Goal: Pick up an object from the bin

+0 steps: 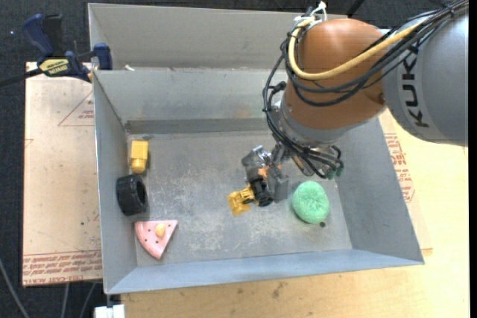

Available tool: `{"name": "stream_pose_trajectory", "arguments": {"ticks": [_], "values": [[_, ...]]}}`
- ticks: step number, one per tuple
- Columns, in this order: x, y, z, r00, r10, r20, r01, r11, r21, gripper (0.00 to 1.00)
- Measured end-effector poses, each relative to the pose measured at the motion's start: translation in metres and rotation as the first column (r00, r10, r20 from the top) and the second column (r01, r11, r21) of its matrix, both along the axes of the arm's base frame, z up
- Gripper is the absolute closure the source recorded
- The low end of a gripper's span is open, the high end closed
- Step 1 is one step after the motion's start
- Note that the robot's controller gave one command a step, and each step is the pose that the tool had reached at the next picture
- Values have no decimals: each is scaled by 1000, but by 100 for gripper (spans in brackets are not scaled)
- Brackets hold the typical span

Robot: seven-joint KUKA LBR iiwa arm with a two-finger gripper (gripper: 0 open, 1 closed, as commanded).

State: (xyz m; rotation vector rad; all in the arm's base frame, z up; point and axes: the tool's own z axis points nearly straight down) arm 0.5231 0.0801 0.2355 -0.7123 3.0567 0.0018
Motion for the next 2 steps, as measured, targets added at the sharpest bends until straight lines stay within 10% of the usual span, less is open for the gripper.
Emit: {"name": "stream_pose_trajectory", "arguments": {"ticks": [1, 2], "values": [[1, 0, 0, 1000, 0, -1, 0, 1000, 0, 100], [30, 40, 75, 947, 323, 1, -323, 947, 0, 100]]}}
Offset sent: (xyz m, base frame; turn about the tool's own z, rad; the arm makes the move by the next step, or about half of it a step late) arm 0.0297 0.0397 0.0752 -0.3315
